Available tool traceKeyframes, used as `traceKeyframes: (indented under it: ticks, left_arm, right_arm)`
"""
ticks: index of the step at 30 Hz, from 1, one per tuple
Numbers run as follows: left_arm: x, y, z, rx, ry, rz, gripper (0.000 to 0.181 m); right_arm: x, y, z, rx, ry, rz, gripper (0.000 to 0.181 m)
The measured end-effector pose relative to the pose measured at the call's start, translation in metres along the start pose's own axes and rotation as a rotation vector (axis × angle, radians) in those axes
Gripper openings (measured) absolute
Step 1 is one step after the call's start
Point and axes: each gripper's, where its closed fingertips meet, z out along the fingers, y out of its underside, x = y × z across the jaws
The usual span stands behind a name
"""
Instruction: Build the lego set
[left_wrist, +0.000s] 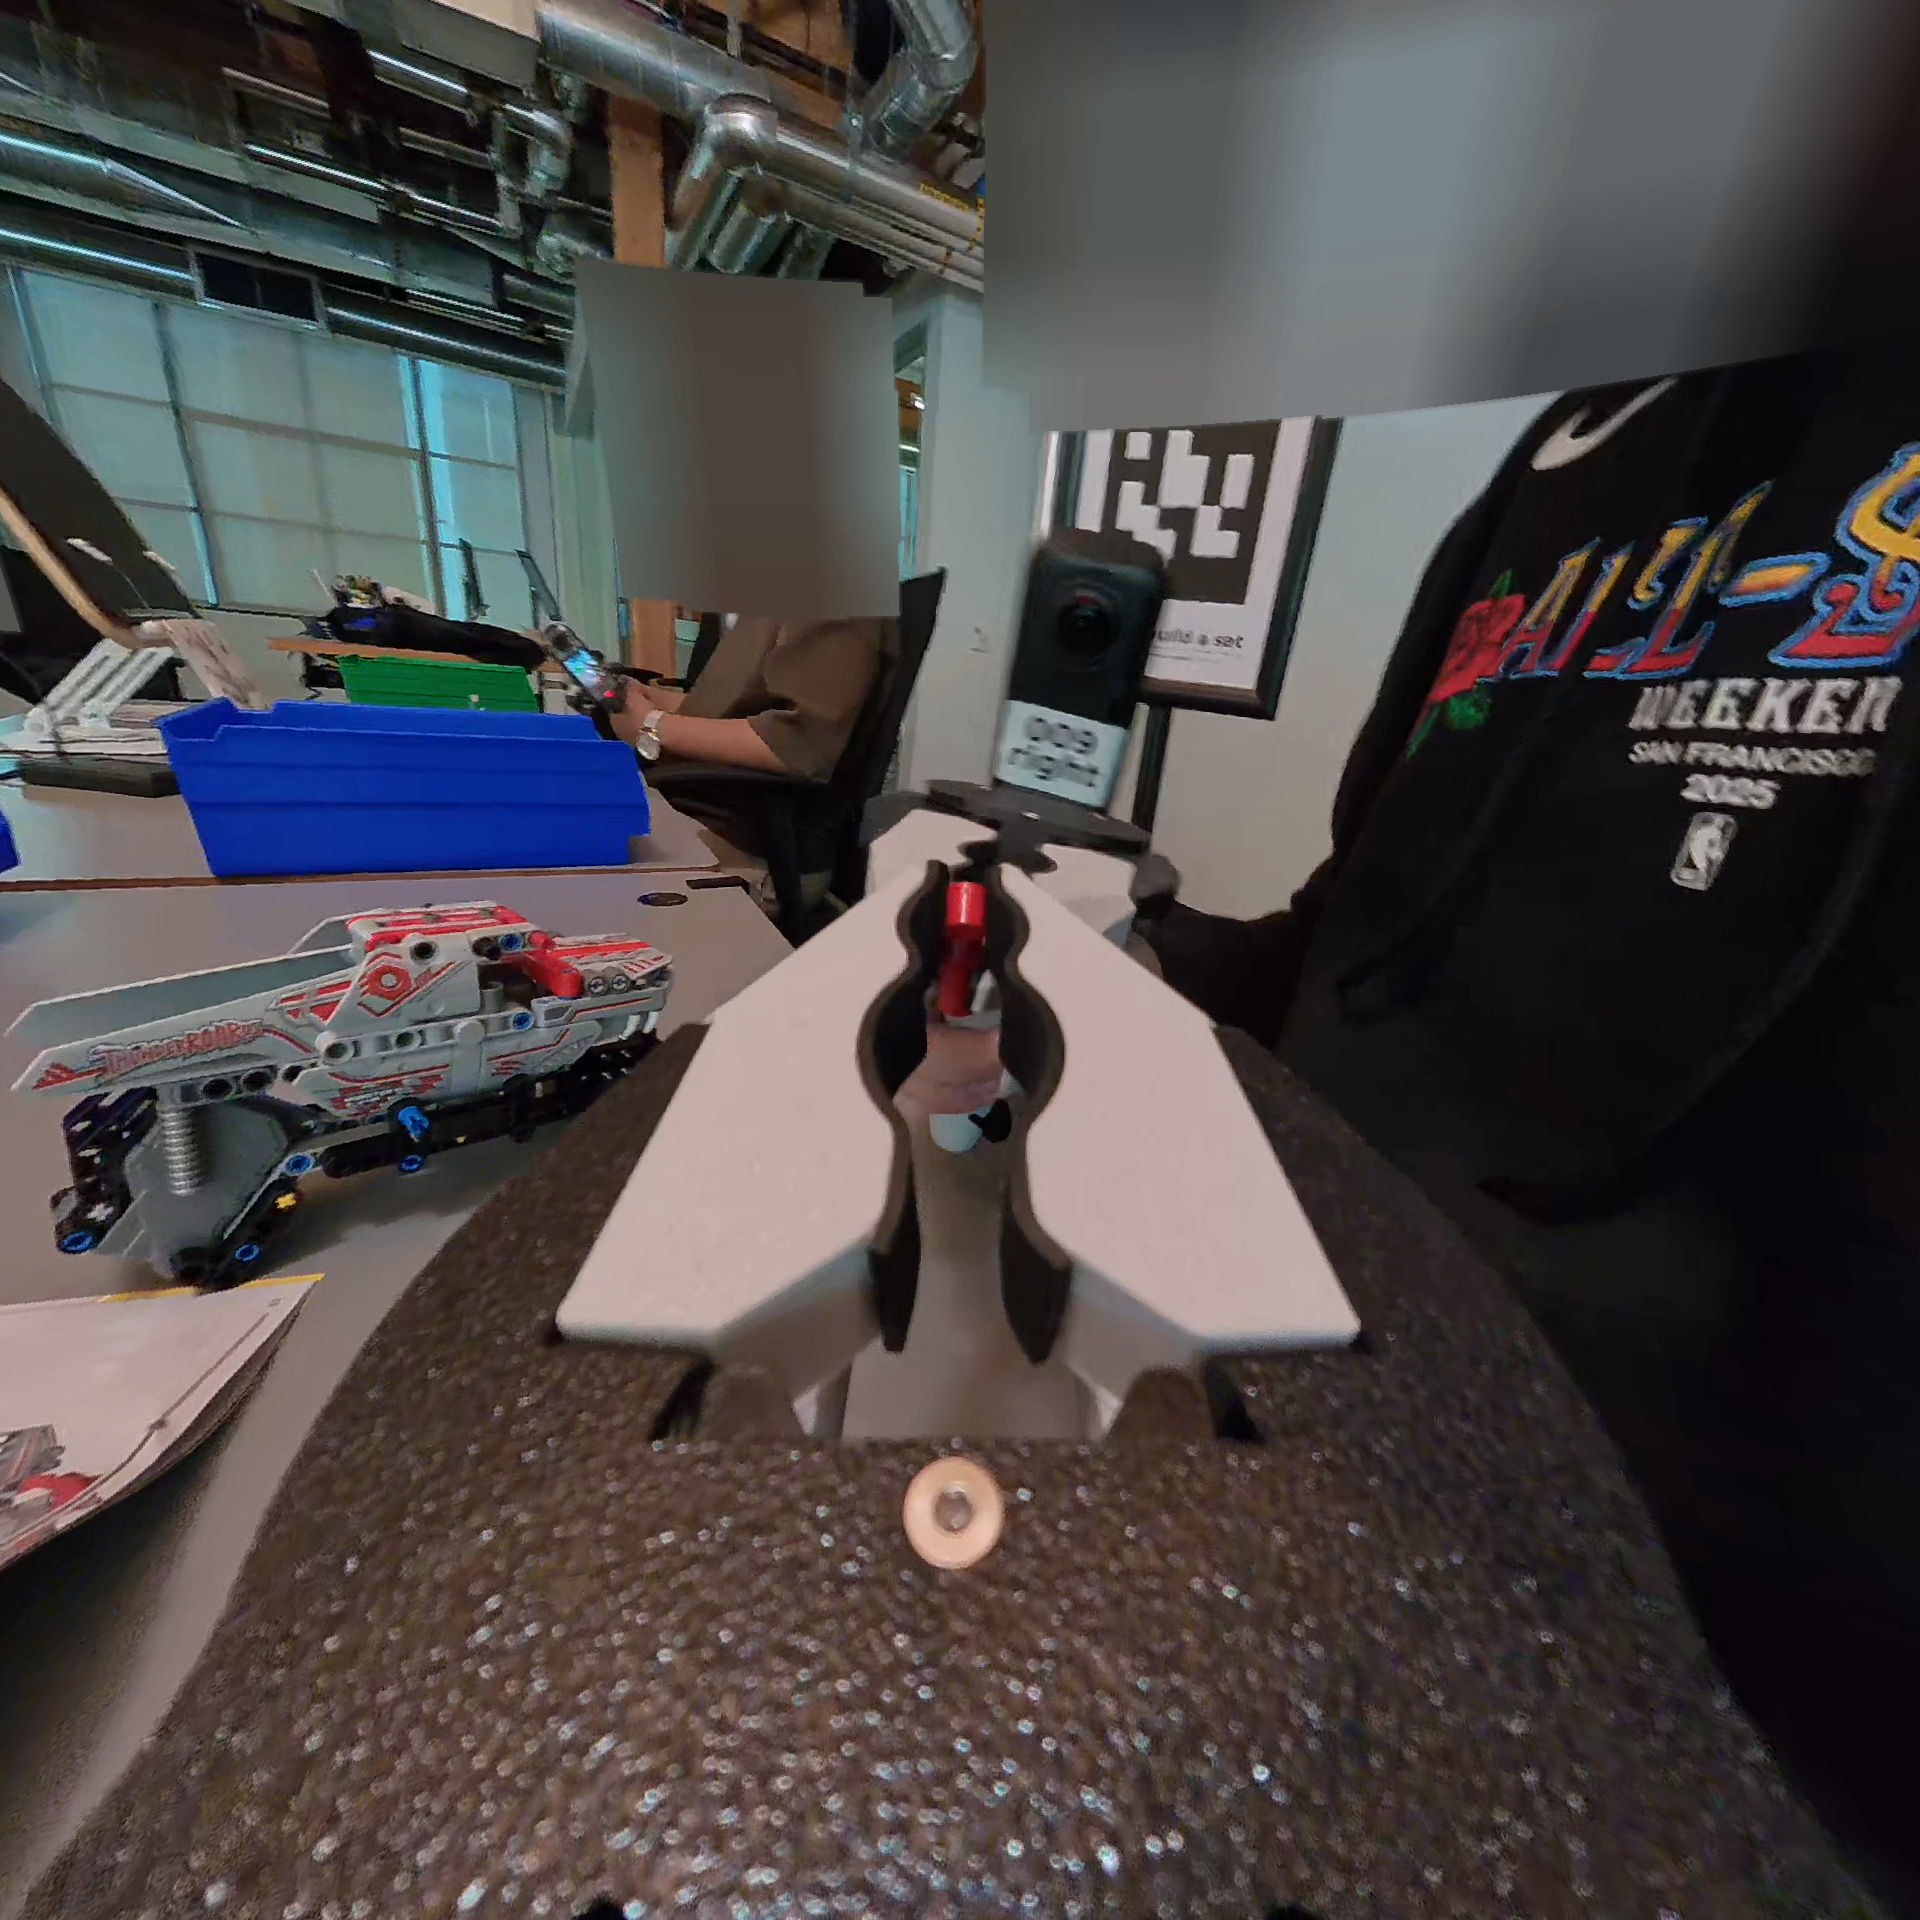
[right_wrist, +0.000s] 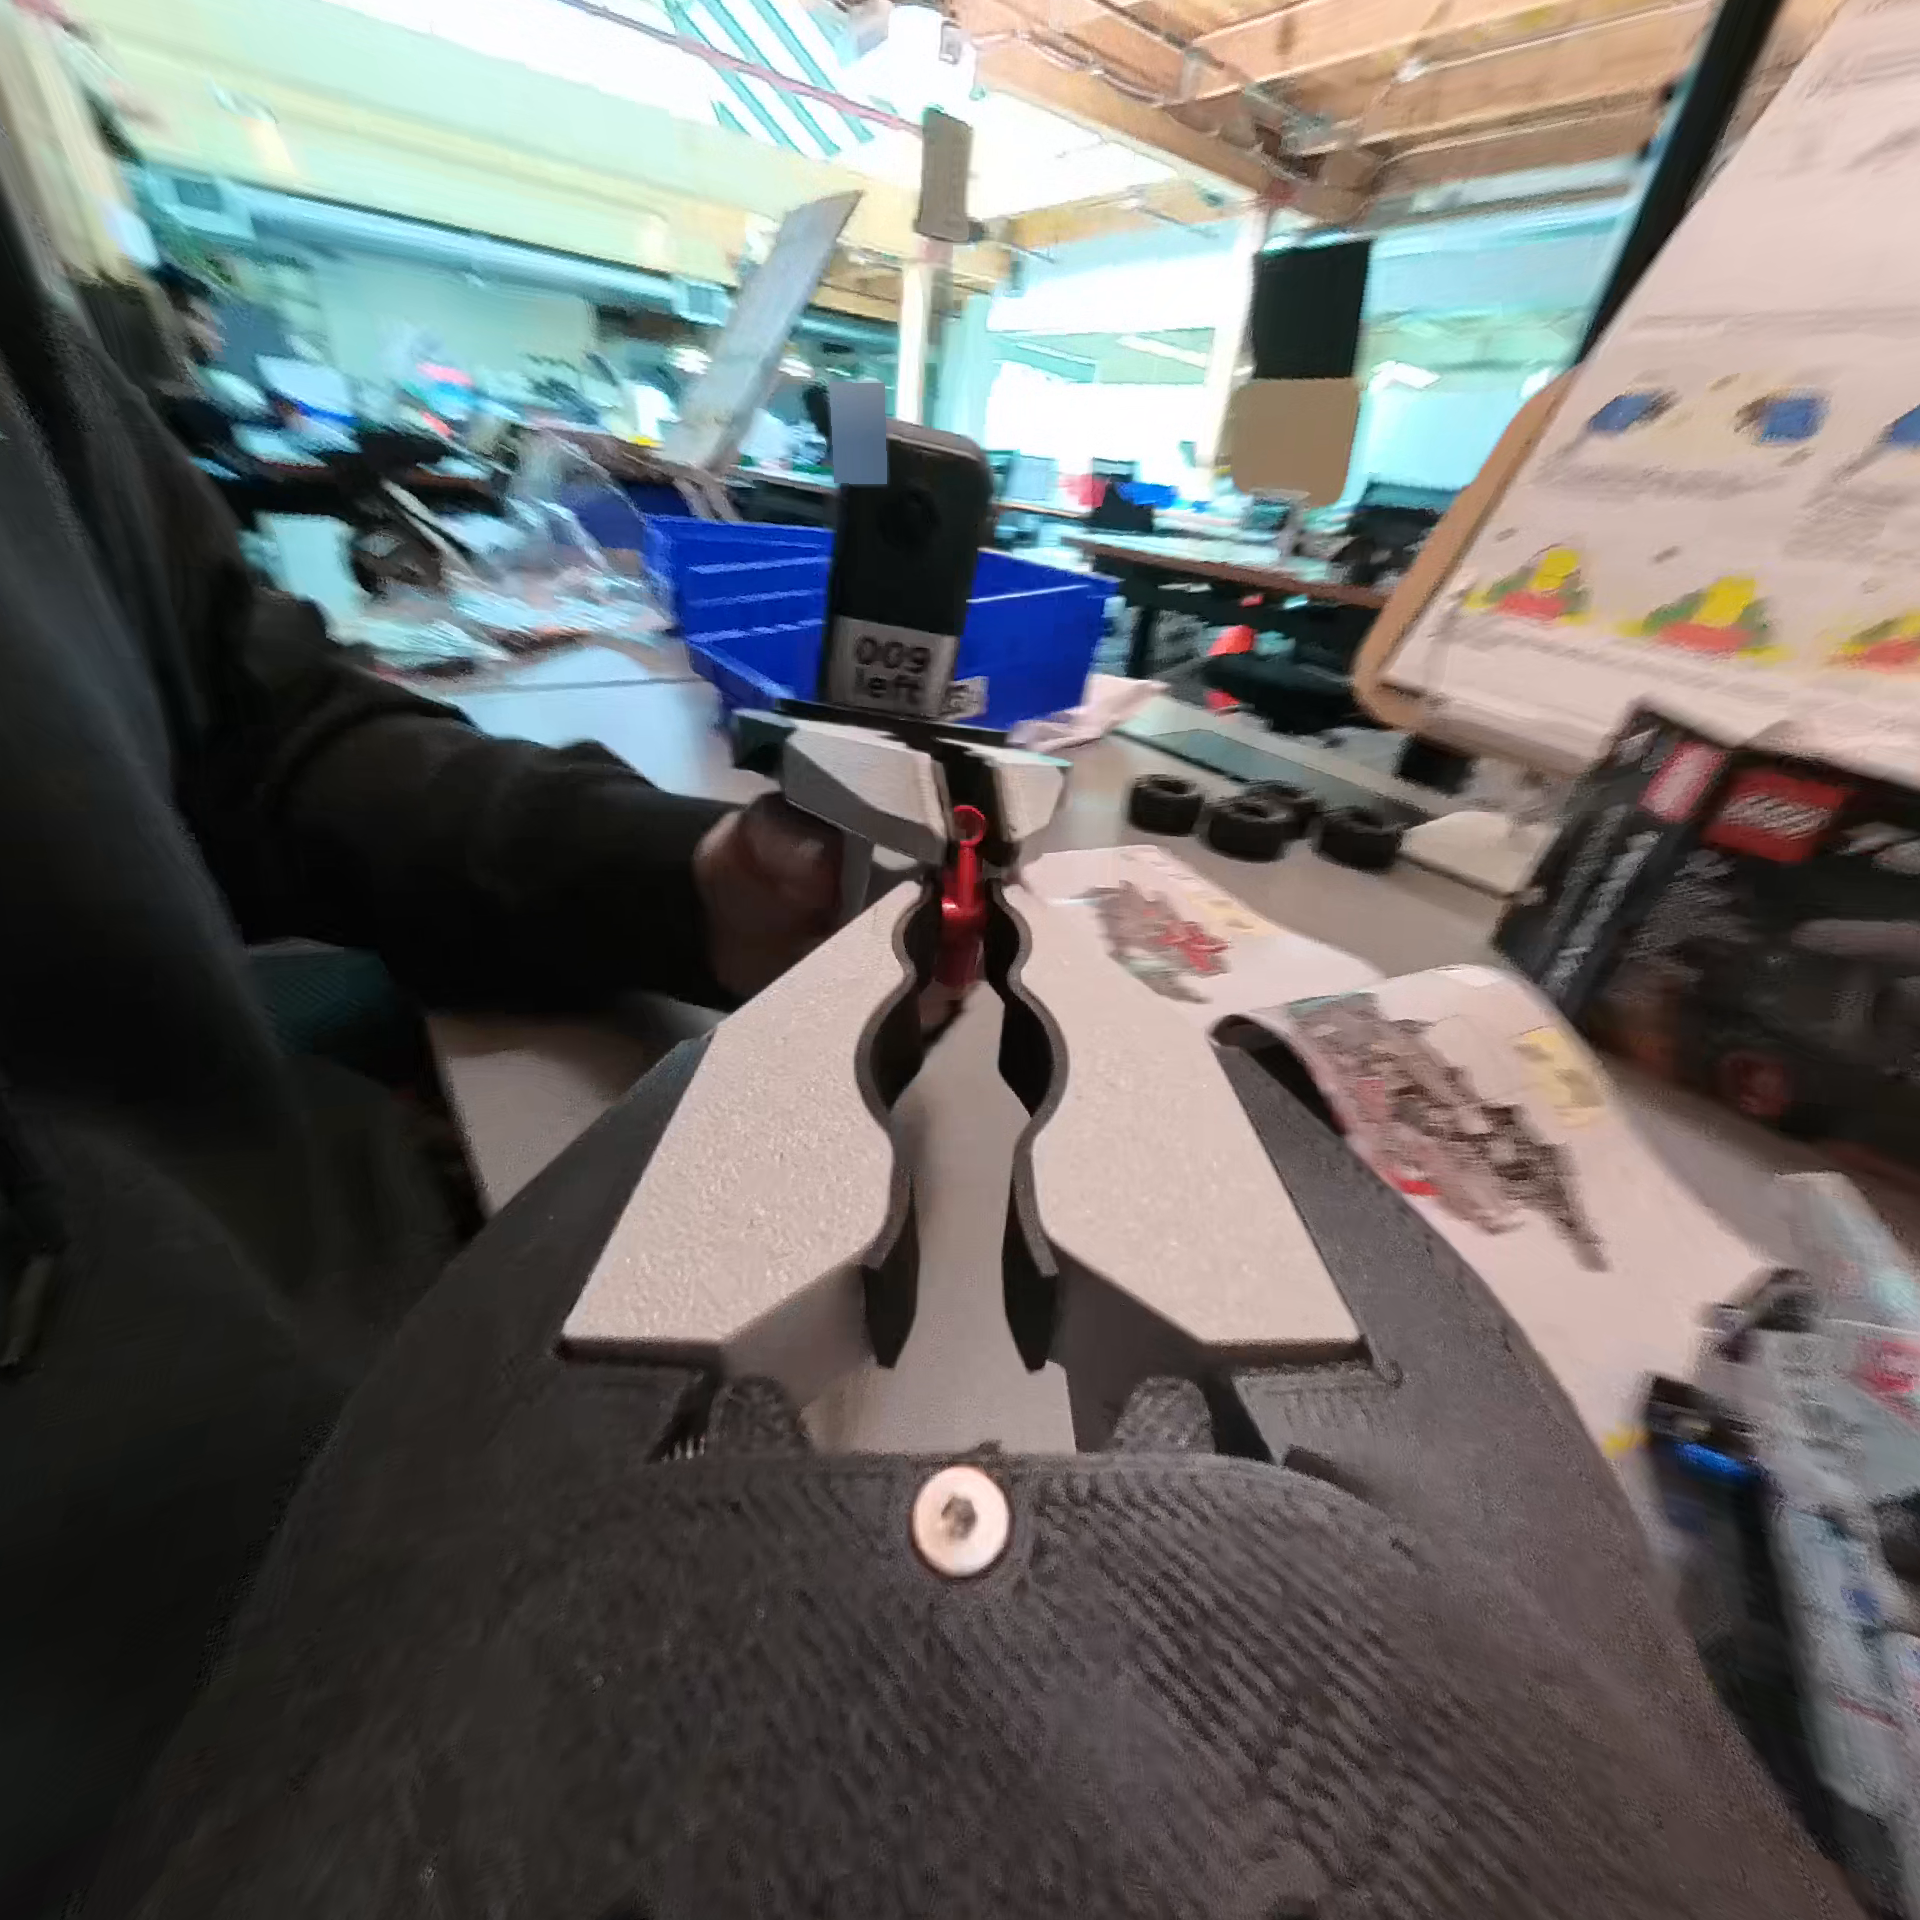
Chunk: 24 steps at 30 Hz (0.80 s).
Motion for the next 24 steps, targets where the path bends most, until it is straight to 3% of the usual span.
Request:
traceKeyframes:
  ticks: [3,8,14,15,19,24]
  left_arm:
    - [-0.008,-0.006,0.003,0.059,-0.076,-0.042,0.005]
    - [-0.024,-0.011,0.005,0.247,-0.216,-0.262,0.006]
    - [-0.041,-0.011,0.003,0.442,-0.382,-0.478,0.006]
    - [-0.039,-0.012,0.002,0.435,-0.36,-0.417,0.006]
    - [-0.028,-0.008,-0.002,0.16,-0.27,-0.087,0.007]
    - [-0.025,-0.002,-0.014,-0.105,-0.239,0.209,0.01]
  right_arm:
    - [0.013,-0.002,0.001,-0.037,0.195,-0.235,0.007]
    - [0.035,-0.001,0.0,-0.195,0.46,-0.662,0.009]
    - [0.055,0.005,0.0,-0.329,0.62,-0.86,0.009]
    - [0.056,0.004,0.001,-0.32,0.604,-0.826,0.008]
    - [0.045,0.007,0.007,-0.274,0.418,-0.6,0.008]
    - [0.042,0.009,0.008,-0.253,0.362,-0.452,0.008]
